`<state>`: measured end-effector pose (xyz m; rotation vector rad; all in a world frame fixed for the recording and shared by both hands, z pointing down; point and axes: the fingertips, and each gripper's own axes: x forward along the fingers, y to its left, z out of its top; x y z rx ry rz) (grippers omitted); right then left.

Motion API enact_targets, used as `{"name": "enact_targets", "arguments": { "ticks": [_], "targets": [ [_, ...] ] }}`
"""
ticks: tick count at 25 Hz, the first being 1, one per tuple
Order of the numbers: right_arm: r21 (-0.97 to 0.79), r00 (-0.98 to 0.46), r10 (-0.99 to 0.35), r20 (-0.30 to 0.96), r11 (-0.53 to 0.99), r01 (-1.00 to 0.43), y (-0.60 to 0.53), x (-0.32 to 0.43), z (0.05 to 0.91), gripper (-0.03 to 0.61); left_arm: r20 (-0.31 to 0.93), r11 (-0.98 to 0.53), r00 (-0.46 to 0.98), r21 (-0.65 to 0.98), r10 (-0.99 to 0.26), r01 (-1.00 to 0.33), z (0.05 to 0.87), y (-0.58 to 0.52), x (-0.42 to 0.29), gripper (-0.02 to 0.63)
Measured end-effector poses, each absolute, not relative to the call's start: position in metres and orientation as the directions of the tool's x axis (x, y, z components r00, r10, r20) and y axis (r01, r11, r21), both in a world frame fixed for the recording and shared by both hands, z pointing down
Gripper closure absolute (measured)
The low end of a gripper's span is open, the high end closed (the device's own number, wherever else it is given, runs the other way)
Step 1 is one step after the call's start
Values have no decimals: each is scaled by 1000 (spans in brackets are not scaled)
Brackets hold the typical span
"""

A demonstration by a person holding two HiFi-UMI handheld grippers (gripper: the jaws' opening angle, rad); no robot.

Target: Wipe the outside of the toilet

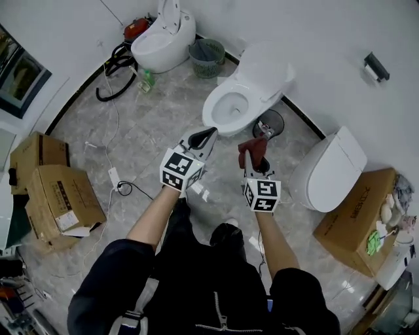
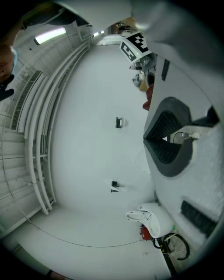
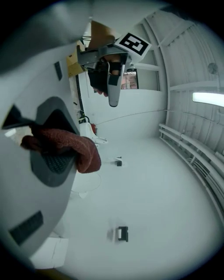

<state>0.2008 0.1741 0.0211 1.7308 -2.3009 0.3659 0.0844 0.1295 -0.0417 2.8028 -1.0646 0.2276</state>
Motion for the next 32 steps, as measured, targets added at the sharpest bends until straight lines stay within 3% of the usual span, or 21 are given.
{"name": "enact_targets", "arguments": {
  "ticks": [5, 14, 32],
  "targets": [
    [-59, -172, -933, 315, 162, -985, 184, 178, -1, 495, 135, -795, 796, 72, -590, -602, -66, 125, 69, 606],
    [-22, 20, -970, 242, -26, -999, 177, 119, -49, 495, 164, -902, 891, 19, -423, -432, -70, 107, 4, 606],
    [0, 50, -976, 212, -51, -999, 154, 64, -59, 500, 137, -903, 897, 27, -421, -428, -76, 80, -53, 606]
  ]
}}
